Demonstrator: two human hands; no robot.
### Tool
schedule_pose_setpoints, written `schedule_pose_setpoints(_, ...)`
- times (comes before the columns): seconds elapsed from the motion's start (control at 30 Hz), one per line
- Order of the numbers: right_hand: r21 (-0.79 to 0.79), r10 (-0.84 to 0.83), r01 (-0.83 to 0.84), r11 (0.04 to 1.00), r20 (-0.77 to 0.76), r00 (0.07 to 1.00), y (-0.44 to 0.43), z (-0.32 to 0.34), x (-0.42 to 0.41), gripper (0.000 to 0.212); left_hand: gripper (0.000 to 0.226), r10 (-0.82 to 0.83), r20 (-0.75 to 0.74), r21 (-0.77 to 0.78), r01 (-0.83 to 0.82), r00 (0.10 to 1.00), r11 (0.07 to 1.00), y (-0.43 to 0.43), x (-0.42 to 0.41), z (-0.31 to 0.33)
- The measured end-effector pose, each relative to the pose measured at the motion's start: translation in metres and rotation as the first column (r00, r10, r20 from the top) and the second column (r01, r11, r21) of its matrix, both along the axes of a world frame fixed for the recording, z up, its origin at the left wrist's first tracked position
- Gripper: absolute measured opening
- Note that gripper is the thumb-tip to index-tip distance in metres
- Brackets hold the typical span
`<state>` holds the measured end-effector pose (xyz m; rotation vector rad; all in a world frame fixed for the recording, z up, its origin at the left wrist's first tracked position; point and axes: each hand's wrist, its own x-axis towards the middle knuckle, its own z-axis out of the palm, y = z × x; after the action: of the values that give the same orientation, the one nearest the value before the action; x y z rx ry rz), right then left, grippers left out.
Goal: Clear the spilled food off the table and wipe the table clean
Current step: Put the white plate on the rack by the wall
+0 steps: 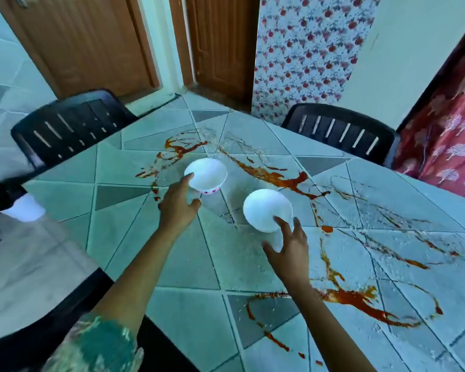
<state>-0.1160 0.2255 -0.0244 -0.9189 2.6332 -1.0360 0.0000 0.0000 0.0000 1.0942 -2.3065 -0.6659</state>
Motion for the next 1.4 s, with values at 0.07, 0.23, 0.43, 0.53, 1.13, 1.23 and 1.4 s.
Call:
schedule_pose_setpoints(0.07,-0.039,-0.031,0.030,0.999,-0.019,0.999,-0.009,-0.008,-0.008,0.058,0.065,0.024,0.094,0.027,-0.027,0.995,0.999,-0.014,-0.012,-0.007)
schedule_pose_setpoints(0.23,-0.161,-0.076,0.066,0.985,-0.056,0.996,-0.018,-0.019,-0.022,0.035,0.038,0.066,0.081,0.056,-0.071,0.995,0.996,-0.030,-0.029,-0.024)
schedule_pose_setpoints(0.43,-0.249,-0.082,0.038,0.968,-0.170,0.982,-0.021,-0.017,-0.028,0.025,0.019,0.051,-0.154,0.038,-0.046,0.987,0.998,-0.021,-0.032,-0.018)
schedule_pose_setpoints(0.53,-0.273,-0.045,-0.007,0.962,-0.181,0.982,-0.026,-0.009,-0.024,0.027,0.018,-0.008,-0.257,0.040,0.019,0.966,0.999,-0.003,-0.025,0.001)
schedule_pose_setpoints(1.13,-0.558,0.393,-0.407,0.723,-0.152,0.907,0.005,0.061,0.174,0.035,0.028,-0.014,-0.316,0.301,0.114,0.949,0.947,0.138,0.217,0.101)
schedule_pose_setpoints(1.23,-0.576,0.495,-0.399,0.714,0.013,0.869,0.028,0.067,0.242,0.037,0.030,0.221,-0.390,0.427,-0.037,0.894,0.903,0.166,0.283,0.109)
schedule_pose_setpoints(1.4,-0.557,0.726,-0.594,0.581,0.024,0.688,0.047,0.065,0.354,0.045,0.033,0.491,-0.335,0.709,-0.128,0.804,0.693,0.208,0.400,0.105)
